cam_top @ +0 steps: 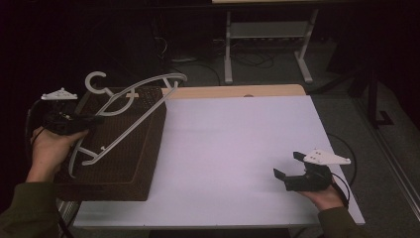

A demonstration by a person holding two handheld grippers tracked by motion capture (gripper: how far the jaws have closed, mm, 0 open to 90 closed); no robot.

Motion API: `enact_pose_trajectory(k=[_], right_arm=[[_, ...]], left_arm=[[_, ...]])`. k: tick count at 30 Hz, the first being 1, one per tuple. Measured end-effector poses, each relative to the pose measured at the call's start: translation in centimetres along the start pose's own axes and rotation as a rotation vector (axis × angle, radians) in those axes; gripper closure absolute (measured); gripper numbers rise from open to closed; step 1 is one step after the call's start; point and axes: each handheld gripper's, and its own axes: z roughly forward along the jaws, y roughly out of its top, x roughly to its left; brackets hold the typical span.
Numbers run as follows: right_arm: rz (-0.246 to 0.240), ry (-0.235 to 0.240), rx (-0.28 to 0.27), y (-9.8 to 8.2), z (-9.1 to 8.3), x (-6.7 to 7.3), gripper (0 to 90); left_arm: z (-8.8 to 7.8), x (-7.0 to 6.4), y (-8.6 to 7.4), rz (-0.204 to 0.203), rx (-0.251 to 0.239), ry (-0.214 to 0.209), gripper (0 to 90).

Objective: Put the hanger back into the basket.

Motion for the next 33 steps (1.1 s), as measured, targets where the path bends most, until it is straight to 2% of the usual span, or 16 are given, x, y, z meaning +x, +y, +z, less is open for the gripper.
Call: enact_pose_trajectory(k=[9, 17, 21, 27, 33], right_arm=[[-0.004, -0.004, 0.0, 0.0, 0.1, -0.1, 6.1], [0.004, -0.007, 0.006, 0.0, 0.1, 0.0, 6.2], [0.002, -0.01, 0.01, -0.1, 0.1, -0.1, 6.2], [0.002, -0.011, 0.01, -0.1, 0.2, -0.1, 6.2], [0.001, -0.012, 0.011, -0.1, 0.2, -0.1, 6.2]], left_arm=[[-0.9, 2.6, -1.3, -0.016, 0.009, 0.063, 82.3], [-1.2, 4.2, -2.4, -0.009, 0.058, 0.133, 82.4], [-1.2, 4.6, -2.9, -0.005, 0.083, 0.152, 82.3], [-1.0, 4.9, -3.3, -0.008, 0.098, 0.157, 82.3], [-0.2, 5.0, -3.6, 0.002, 0.136, 0.165, 82.3]])
